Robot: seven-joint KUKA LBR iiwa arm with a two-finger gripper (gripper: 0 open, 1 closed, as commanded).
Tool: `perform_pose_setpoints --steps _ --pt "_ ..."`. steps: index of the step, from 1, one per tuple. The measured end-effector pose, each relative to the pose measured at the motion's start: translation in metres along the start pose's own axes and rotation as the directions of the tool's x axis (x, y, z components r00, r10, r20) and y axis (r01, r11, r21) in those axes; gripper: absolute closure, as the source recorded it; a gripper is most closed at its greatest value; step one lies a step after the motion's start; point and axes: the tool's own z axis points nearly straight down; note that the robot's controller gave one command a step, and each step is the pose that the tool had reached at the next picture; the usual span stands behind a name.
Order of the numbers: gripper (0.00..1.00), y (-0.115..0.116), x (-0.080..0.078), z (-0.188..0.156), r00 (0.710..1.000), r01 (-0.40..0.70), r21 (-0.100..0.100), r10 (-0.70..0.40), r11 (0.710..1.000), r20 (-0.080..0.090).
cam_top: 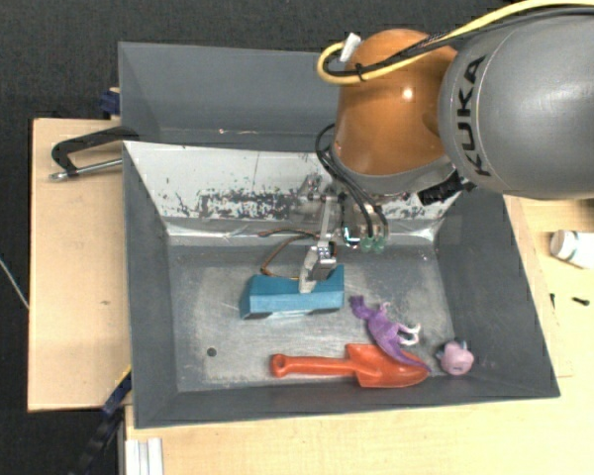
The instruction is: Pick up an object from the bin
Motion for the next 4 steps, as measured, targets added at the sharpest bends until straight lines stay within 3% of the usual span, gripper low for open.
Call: perform_pose_setpoints --steps 1,2,3,4 --pt "0.0 0.0 -0.002 -0.005 1.0 -0.001 -0.001 0.001 1.0 0.008" --pt "0.0 -0.008 0.012 0.05 0.999 -0.041 -0.002 0.041 0.999 0.013" --pt "0.0 -0.026 0.039 0.082 0.998 0.06 0.0 -0.06 0.998 0.004" --pt "0.0 -0.008 0.008 0.109 0.988 0.154 0.002 -0.154 0.988 0.013"
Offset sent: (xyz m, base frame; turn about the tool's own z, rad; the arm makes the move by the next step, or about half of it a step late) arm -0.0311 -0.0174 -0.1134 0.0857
